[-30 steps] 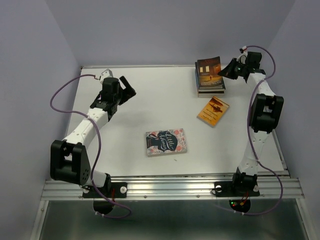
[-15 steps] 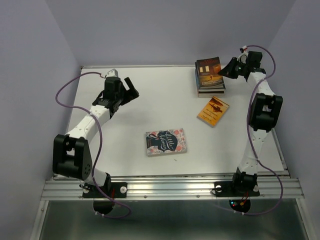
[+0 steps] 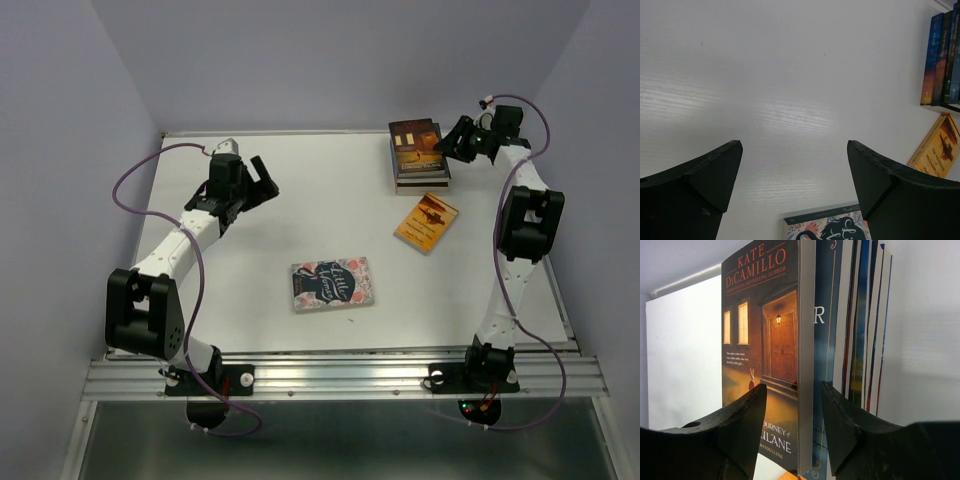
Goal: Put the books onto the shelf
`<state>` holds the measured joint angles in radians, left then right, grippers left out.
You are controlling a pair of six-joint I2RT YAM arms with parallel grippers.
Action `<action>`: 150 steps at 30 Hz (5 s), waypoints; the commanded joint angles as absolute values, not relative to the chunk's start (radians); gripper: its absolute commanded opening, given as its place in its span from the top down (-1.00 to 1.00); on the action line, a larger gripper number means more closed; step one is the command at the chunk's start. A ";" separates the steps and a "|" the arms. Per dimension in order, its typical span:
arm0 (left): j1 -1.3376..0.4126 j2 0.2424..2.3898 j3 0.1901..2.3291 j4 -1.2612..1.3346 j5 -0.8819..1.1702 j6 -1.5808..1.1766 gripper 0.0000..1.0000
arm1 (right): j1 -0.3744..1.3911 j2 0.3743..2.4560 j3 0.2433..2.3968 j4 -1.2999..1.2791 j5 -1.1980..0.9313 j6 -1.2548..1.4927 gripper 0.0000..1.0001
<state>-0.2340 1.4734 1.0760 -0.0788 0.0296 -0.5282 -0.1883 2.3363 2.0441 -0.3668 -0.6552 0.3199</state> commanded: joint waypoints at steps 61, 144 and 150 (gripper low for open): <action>-0.538 1.545 0.727 0.035 0.342 -0.558 -0.33 | 0.503 1.752 0.905 -0.022 -0.407 0.707 -0.97; -0.436 1.307 0.631 0.043 0.230 -0.693 -0.40 | 0.408 1.730 1.061 -0.147 -0.678 0.408 0.50; -0.459 1.388 0.589 0.153 0.307 -0.741 -0.29 | 0.430 1.814 1.103 -0.170 -0.656 0.324 -0.25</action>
